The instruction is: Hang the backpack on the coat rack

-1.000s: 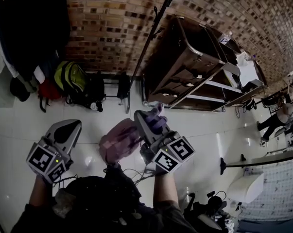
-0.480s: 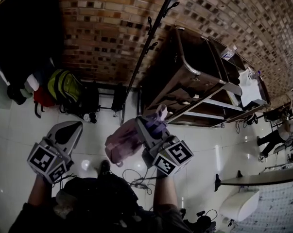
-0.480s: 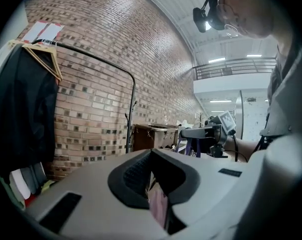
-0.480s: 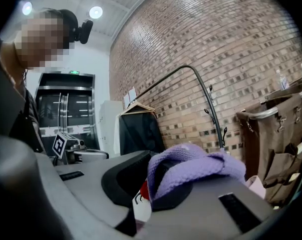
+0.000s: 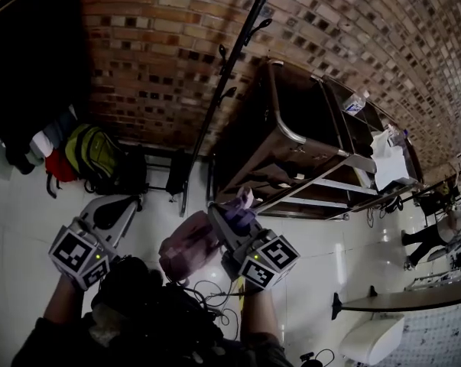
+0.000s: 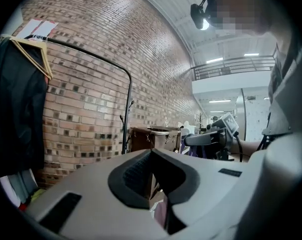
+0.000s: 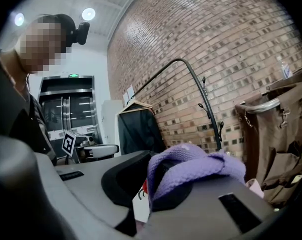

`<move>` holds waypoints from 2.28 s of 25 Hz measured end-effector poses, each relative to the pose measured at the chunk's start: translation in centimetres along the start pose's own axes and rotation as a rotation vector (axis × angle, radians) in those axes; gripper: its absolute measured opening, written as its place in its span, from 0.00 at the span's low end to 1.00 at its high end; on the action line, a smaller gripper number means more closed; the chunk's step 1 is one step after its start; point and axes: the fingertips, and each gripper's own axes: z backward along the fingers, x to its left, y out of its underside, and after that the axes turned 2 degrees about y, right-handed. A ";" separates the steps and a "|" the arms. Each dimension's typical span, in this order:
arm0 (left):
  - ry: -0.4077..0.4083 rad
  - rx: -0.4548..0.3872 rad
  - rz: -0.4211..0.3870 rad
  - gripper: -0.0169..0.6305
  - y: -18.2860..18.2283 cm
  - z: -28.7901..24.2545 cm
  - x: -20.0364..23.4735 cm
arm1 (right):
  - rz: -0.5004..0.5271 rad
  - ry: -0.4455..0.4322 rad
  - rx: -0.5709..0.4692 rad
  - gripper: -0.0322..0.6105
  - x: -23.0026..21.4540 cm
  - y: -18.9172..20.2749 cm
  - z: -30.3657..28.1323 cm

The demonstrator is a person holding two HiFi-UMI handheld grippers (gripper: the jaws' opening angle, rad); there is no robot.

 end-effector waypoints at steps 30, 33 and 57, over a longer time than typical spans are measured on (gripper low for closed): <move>0.162 0.002 0.045 0.08 -2.5 -24.3 18.8 | -0.045 0.067 0.056 0.05 -20.2 -5.0 -17.2; 0.175 0.009 0.047 0.08 -2.6 -26.6 20.8 | -0.047 0.073 0.067 0.05 -22.3 -5.2 -19.1; 0.170 0.029 0.086 0.08 -2.7 -35.6 27.3 | 0.003 0.030 0.161 0.05 -33.1 -9.8 -26.8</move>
